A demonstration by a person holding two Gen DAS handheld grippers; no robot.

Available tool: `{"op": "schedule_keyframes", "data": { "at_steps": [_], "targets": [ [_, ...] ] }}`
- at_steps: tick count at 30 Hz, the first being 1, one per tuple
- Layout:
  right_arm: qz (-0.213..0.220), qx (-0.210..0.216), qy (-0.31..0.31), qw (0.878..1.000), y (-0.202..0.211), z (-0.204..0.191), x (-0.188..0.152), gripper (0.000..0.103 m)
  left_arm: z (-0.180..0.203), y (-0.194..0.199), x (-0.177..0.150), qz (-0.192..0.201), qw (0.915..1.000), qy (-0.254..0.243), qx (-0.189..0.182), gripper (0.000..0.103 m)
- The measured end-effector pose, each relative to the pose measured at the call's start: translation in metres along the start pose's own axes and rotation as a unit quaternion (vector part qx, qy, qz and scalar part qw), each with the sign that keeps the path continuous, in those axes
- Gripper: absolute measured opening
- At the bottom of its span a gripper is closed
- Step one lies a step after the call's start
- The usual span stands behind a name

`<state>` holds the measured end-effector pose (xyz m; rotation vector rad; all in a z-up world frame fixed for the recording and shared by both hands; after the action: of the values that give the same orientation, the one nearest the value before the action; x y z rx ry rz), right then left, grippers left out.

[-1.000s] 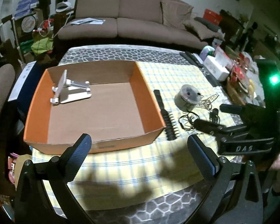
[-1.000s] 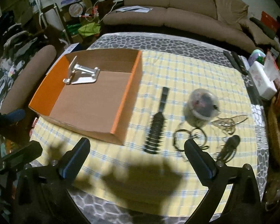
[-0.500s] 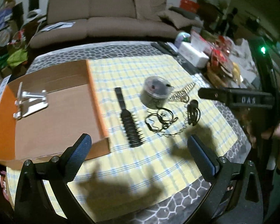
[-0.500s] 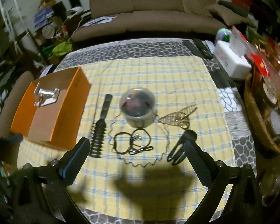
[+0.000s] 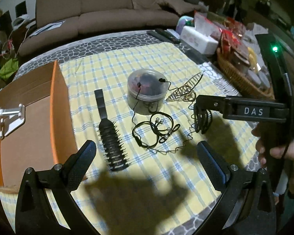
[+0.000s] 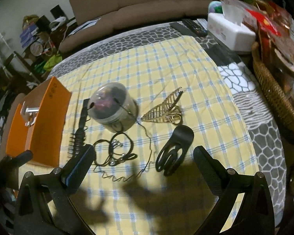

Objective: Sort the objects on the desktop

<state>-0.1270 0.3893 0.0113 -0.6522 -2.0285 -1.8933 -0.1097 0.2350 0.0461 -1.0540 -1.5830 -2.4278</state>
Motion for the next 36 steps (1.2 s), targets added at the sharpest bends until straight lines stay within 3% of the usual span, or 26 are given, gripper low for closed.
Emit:
{"op": "schedule_keyframes", "data": {
  "at_steps": [3, 5, 9, 15, 19, 24, 33, 36],
  "targets": [
    [0.005, 0.000, -0.005, 1.000, -0.011, 0.004, 0.001, 0.092, -0.001, -0.016, 0.004, -0.005, 1.0000, -0.003, 0.008, 0.101],
    [0.007, -0.001, -0.003, 1.000, -0.018, 0.005, 0.001, 0.085, -0.004, -0.027, 0.005, -0.012, 0.9999, -0.002, 0.011, 0.091],
    [0.011, -0.009, 0.014, 1.000, -0.031, 0.004, 0.000, 0.061, -0.010, -0.046, 0.006, -0.026, 0.9995, 0.002, 0.015, 0.082],
    [-0.007, -0.021, 0.049, 0.999, -0.050, 0.003, -0.006, 0.050, -0.018, -0.064, 0.007, -0.035, 0.9993, 0.008, 0.015, 0.075],
    [-0.005, -0.010, 0.050, 0.999, -0.054, 0.003, -0.006, 0.036, -0.020, -0.072, 0.006, -0.042, 0.9989, 0.014, 0.012, 0.061],
    [0.002, -0.003, 0.049, 0.999, -0.055, 0.001, -0.003, 0.030, -0.019, -0.074, 0.006, -0.037, 0.9992, 0.012, 0.006, 0.060],
    [0.039, -0.048, 0.085, 0.994, -0.047, -0.004, 0.003, 0.031, -0.019, -0.083, 0.006, -0.043, 0.9989, 0.017, -0.004, 0.059],
    [0.038, -0.048, 0.096, 0.994, -0.051, -0.010, 0.004, 0.032, -0.019, -0.086, 0.006, -0.047, 0.9987, 0.018, -0.005, 0.042]
  ]
}}
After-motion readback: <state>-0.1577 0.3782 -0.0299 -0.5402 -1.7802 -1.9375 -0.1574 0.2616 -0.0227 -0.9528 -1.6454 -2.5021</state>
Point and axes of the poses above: each gripper's, at about its wrist camera, not at the fingertips, and y roughly against the way its jaws point, z to its right, x to its top, the point moved 6 cm from there along -y, roughly the way its jaws point, and after that the axes turned 9 degrees about -x, right-handed, at the moved point
